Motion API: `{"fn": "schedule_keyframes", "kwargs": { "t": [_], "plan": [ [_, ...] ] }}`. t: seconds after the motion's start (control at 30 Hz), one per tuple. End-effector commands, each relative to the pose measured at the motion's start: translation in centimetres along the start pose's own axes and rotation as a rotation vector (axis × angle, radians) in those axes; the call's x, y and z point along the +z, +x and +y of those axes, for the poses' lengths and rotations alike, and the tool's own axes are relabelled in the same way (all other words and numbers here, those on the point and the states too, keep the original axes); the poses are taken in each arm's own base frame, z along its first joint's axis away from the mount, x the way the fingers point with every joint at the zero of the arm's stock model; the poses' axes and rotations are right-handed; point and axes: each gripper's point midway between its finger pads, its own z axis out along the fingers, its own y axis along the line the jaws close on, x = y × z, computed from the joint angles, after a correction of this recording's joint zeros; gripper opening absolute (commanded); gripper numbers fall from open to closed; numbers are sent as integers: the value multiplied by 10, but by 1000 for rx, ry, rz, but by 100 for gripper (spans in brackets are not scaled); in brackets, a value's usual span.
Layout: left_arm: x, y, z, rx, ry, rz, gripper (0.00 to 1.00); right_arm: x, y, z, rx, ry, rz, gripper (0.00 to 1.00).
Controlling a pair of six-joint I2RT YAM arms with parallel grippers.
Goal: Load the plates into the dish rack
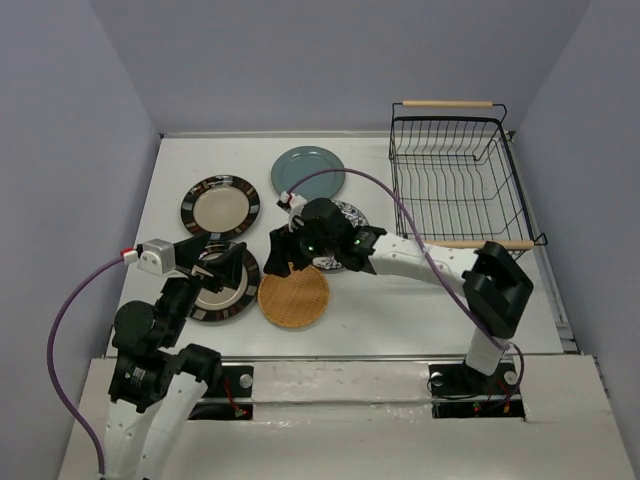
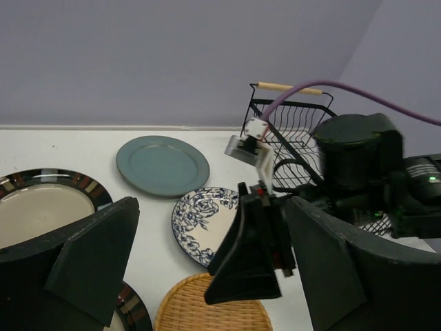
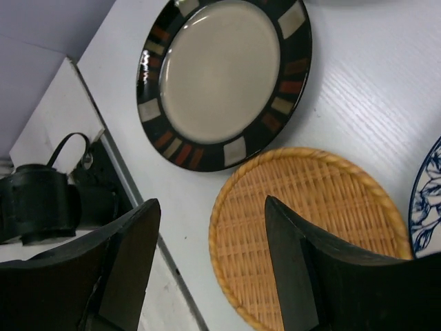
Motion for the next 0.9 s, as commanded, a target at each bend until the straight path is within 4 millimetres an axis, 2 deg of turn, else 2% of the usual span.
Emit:
{"fn": "schedule_keyframes", "kwargs": {
  "t": [0.0,0.1,0.13,0.17,0.2,0.23,0.27,0.33,0.37,0.4,0.43,0.47,0.5,0.63,0.87],
  "plan": [
    [-3,-12,-1,7,1,-52,99,37,-23,4,-1,-95,-18,67],
    [-2,-11,0,6,-1,-46,99,59,-31,8,-4,-134,-7,67],
    [-2,-11,0,6,-3,-47,99,74,-21,-2,5,-122,19,67],
    [-2,-10,0,6,-2,-43,99,77,-33,-5,4,-115,-4,67],
    [-2,-10,0,5,-3,-42,99,83,-33,-8,5,-110,-3,67],
    [-2,-10,-1,5,-1,-43,99,85,-39,-22,18,-90,-12,67],
    [-2,-10,0,5,-1,-41,99,92,-34,-32,34,-83,1,66],
    [-1,-9,0,3,-2,-40,99,97,-40,-42,54,-81,-4,66],
    [-2,-10,-1,3,-1,-43,99,101,-37,-43,57,-86,5,66],
    [-1,-9,0,3,-1,-38,99,107,-30,-54,72,-78,22,66],
    [-1,-9,-1,2,0,-39,99,111,-33,-54,71,-87,19,66],
    [-1,-9,-1,2,0,-39,99,118,-16,-62,92,-74,72,66],
    [-1,-9,0,2,0,-39,99,117,-19,-59,90,-83,71,66],
    [-2,-10,0,2,-1,-43,99,136,0,-67,124,-102,125,64],
    [-1,-10,0,0,-6,-45,99,150,12,-63,178,-170,177,61]
  ]
}}
